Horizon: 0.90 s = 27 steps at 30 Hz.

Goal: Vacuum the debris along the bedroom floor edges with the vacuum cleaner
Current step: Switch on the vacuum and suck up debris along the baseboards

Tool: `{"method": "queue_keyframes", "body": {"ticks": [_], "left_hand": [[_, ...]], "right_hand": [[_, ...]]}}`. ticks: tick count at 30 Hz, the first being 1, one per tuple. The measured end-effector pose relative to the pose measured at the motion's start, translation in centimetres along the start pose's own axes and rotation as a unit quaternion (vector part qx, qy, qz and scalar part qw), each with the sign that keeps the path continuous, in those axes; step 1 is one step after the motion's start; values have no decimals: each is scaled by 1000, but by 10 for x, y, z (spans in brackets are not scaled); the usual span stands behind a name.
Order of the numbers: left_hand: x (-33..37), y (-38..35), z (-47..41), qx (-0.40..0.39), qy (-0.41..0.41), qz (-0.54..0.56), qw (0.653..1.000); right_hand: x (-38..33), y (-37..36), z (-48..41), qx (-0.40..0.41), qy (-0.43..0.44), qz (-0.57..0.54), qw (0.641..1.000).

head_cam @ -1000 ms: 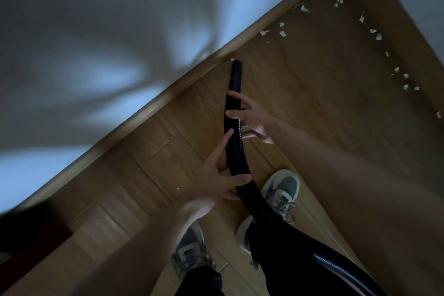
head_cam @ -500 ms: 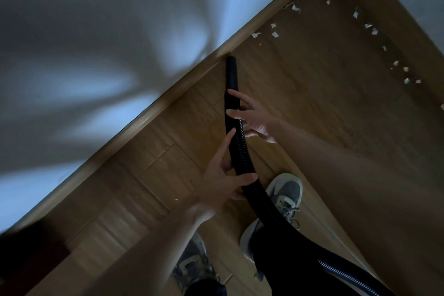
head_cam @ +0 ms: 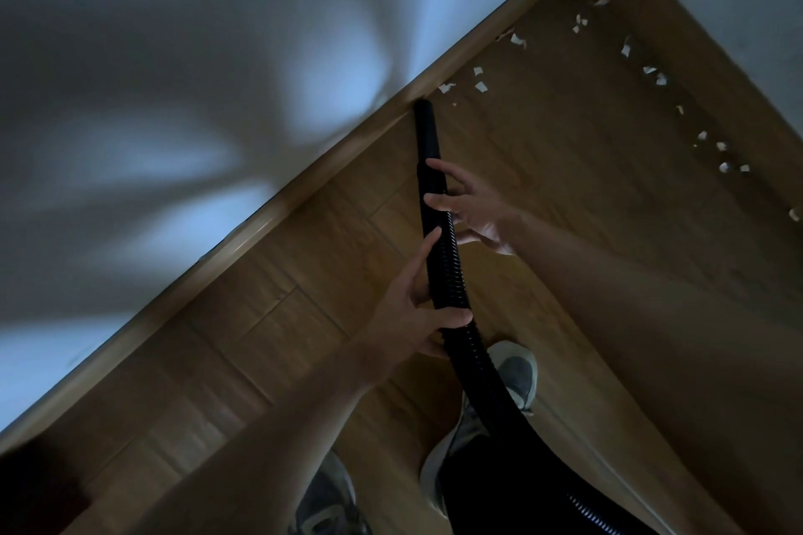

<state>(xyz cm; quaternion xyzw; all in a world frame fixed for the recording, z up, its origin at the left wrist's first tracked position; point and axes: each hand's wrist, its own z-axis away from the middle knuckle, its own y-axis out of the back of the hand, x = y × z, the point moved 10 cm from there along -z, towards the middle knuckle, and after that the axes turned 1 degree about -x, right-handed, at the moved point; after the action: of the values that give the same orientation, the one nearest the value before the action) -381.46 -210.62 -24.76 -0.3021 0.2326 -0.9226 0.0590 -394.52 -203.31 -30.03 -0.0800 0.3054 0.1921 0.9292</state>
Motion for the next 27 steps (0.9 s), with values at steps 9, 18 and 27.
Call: {"method": "queue_keyframes", "body": {"ticks": [9,18,27], "left_hand": [[-4,0,-11,-2,14,-24,1000],[-7,4,-11,-9,17,-18,1000],[-13,12,-9,7,2,-12,1000]], "right_hand": [[0,3,-9,-30,-19,42,999],[2,-3,-16,-56,-10,42,997],[10,-2,-15,-16,26,-25,999]]}}
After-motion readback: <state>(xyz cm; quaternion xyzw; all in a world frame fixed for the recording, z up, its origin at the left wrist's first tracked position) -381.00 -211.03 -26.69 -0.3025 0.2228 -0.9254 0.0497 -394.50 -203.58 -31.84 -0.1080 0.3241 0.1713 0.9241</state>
